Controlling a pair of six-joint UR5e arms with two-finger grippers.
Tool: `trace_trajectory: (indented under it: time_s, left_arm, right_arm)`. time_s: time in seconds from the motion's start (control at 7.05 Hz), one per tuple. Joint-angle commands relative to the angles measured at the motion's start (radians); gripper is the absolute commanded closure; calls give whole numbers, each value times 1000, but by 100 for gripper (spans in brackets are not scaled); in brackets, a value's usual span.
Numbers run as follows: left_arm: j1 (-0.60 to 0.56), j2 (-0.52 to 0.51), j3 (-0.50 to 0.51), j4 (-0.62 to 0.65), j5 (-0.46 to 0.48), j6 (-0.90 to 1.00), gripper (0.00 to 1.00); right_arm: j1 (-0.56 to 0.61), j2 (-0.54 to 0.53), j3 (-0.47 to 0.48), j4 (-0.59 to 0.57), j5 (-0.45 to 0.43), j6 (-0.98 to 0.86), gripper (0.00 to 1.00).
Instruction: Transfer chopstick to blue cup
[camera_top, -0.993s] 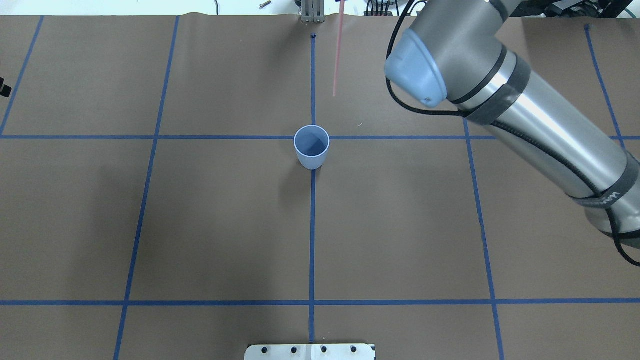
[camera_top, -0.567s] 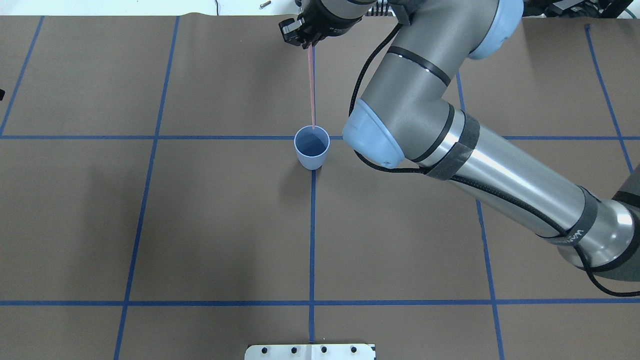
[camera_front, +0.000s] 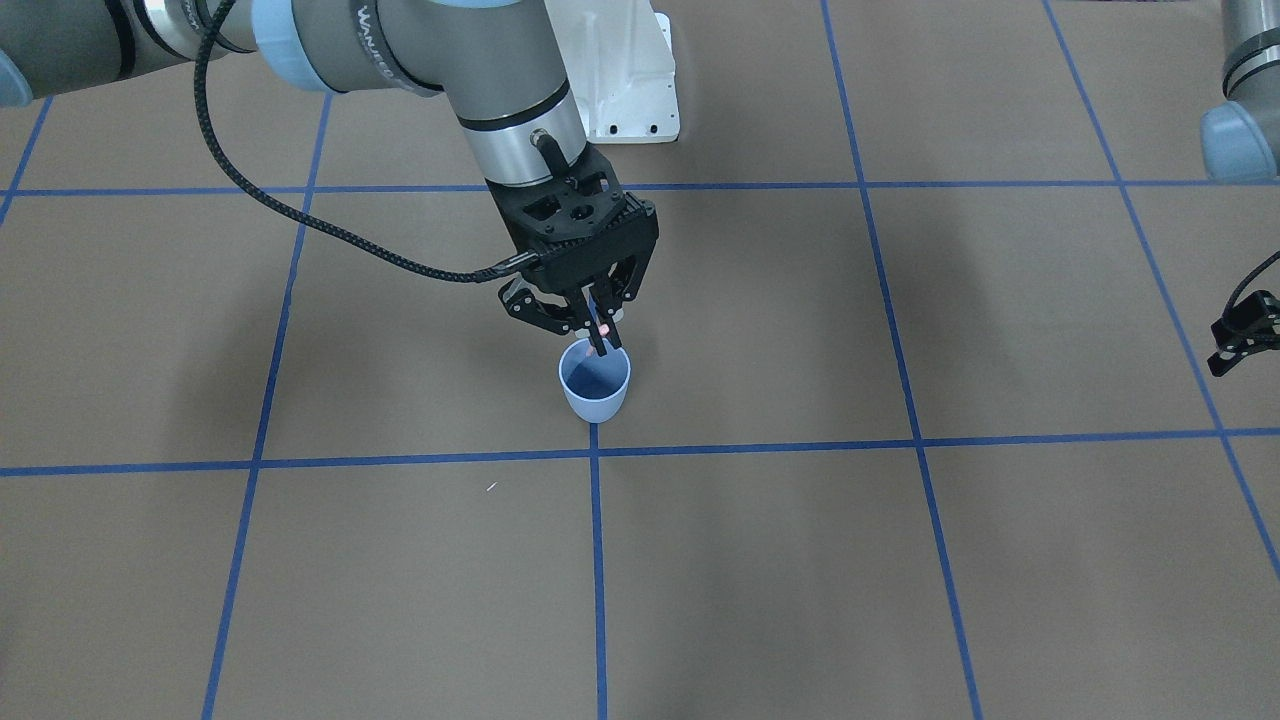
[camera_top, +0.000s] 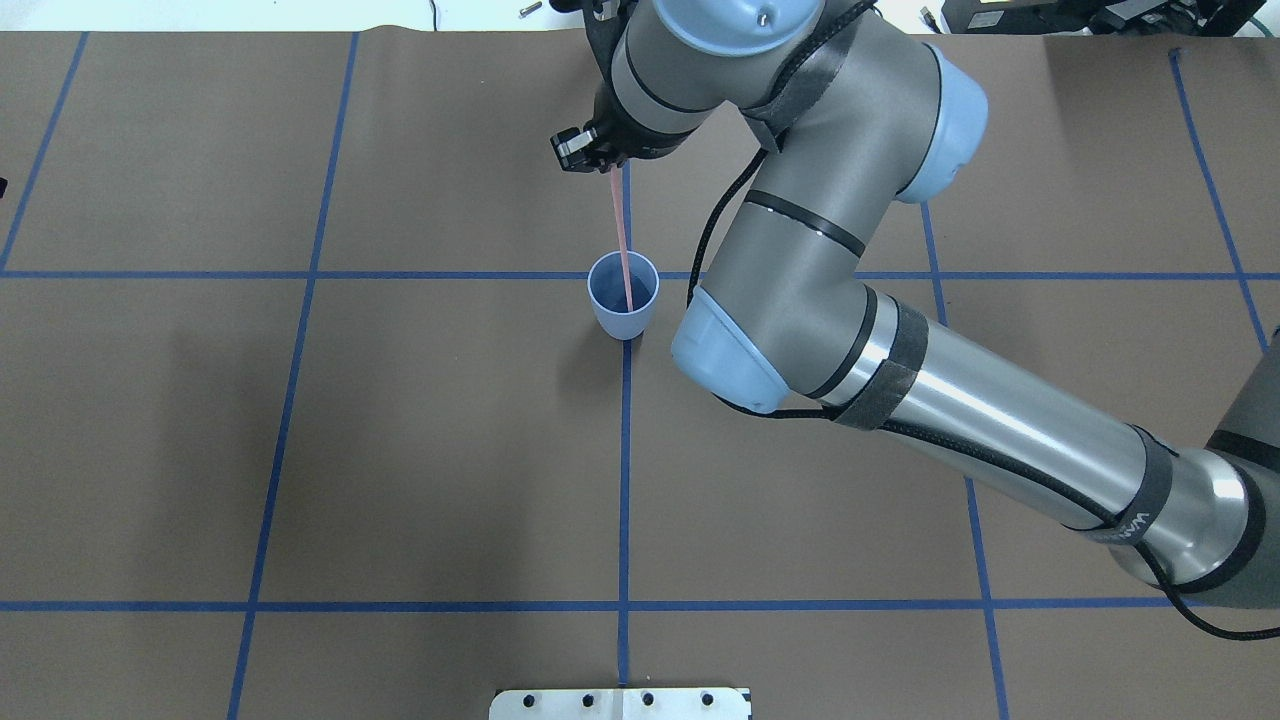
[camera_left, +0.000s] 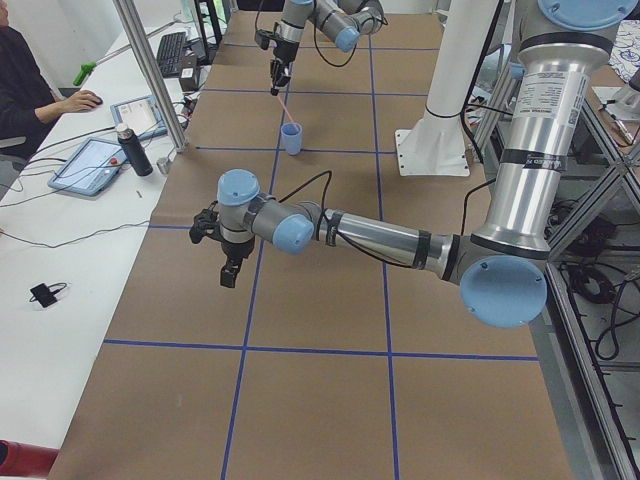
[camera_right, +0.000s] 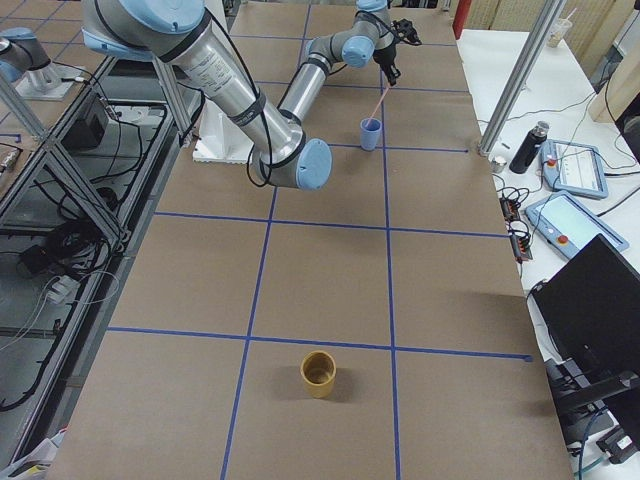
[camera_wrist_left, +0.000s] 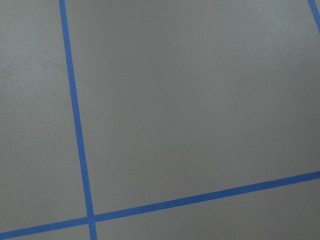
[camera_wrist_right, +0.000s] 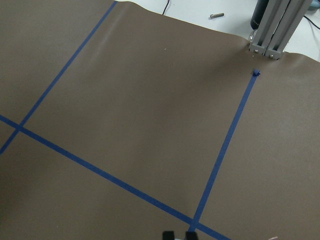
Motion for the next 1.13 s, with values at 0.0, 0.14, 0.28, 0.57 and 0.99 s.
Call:
trace_trajectory:
  time_s: [0.0, 0.14, 0.28, 0.57, 0.99]
  left_arm:
    - [0, 0, 1, 0, 0, 2, 2]
    - [0, 0, 1, -2, 0, 2, 2]
    - [0, 0, 1, -2, -1, 2, 2]
    - [0, 1, -1, -2, -3, 3, 2]
    - [-8, 7, -1, -2, -1, 9, 2]
  right_arm:
    - [-19, -22, -18, 33, -9, -8, 78]
    - [-35, -50, -53, 141, -23, 5, 1]
    - [-60, -74, -46, 186, -134, 43, 0]
    - [-45, -104, 7, 165, -135, 30, 0]
    - [218, -227, 147, -19, 233, -66, 0]
